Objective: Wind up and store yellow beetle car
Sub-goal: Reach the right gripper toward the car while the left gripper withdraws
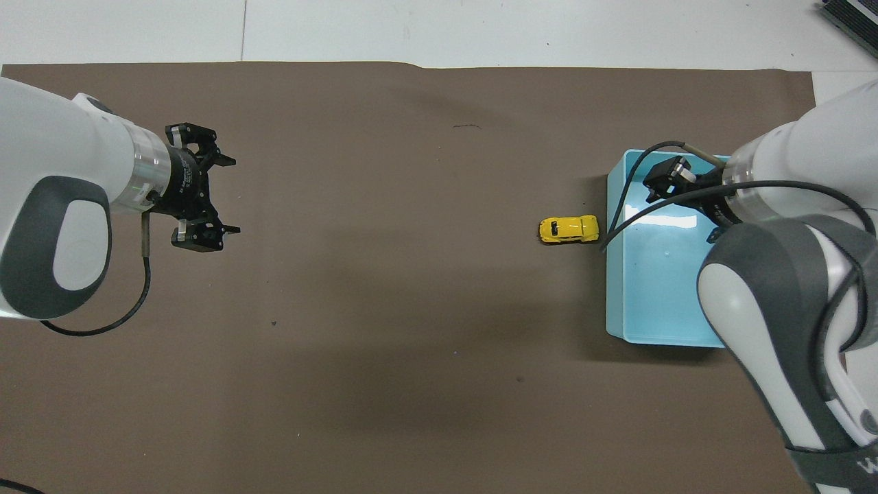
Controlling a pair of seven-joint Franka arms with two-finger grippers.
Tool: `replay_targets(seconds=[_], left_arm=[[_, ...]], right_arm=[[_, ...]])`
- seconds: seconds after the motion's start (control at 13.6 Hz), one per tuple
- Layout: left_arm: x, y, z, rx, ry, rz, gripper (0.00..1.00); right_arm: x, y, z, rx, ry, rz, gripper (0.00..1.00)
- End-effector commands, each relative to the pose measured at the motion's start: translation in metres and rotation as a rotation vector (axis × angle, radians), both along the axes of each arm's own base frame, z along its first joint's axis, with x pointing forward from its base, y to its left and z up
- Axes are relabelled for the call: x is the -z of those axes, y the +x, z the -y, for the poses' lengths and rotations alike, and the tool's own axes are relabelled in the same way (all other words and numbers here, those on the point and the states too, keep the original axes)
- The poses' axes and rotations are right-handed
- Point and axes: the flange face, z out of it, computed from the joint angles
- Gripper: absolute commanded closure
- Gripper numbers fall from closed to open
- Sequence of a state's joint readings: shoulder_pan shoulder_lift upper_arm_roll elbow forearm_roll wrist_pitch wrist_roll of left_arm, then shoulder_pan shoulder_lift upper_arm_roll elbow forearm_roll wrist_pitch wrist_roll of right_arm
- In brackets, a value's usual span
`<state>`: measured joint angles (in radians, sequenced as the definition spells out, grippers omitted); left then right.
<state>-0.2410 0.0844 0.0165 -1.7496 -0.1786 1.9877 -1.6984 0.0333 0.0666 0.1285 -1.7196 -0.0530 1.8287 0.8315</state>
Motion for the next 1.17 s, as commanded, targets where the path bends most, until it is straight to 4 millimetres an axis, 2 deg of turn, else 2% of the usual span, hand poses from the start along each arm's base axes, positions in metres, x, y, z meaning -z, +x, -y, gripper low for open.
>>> replay_targets(seconds=[0.0, 0.15, 0.22, 0.37, 0.59, 0.66, 0.81, 0.88, 1.1], left_arm=[[-0.020, -0.001, -0.009, 0.119, 0.015, 0.039, 0.00], [-0.036, 0.003, -0.015, 0.184, 0.023, 0.087, 0.00], [-0.043, 0.005, -0.017, 0.245, 0.032, 0.113, 0.00], [-0.048, 0.006, -0.018, 0.395, 0.056, 0.155, 0.00], [-0.053, 0.009, -0.024, 0.432, 0.067, 0.183, 0.00], [-0.052, 0.009, -0.022, 0.442, 0.083, 0.181, 0.00], [-0.054, 0.007, -0.017, 0.500, 0.211, 0.184, 0.00], [-0.054, 0.008, -0.019, 0.543, 0.252, 0.187, 0.00], [-0.062, 0.005, -0.028, 0.806, 0.287, 0.219, 0.00]], right_arm=[[0.012, 0.004, -0.017, 0.080, 0.022, 0.010, 0.00], [0.022, 0.011, -0.026, 0.135, 0.033, 0.026, 0.00], [0.031, 0.014, -0.036, 0.162, 0.039, 0.029, 0.00], [0.046, 0.019, -0.050, 0.260, 0.055, 0.039, 0.00], [0.076, 0.028, -0.055, 0.398, 0.081, 0.085, 0.00], [0.092, 0.029, -0.071, 0.457, 0.061, 0.090, 0.00], [0.107, 0.036, -0.073, 0.617, -0.003, 0.157, 0.00], [0.122, 0.038, -0.076, 0.660, -0.030, 0.161, 0.00], [0.160, 0.046, -0.078, 0.750, -0.055, 0.173, 0.00]])
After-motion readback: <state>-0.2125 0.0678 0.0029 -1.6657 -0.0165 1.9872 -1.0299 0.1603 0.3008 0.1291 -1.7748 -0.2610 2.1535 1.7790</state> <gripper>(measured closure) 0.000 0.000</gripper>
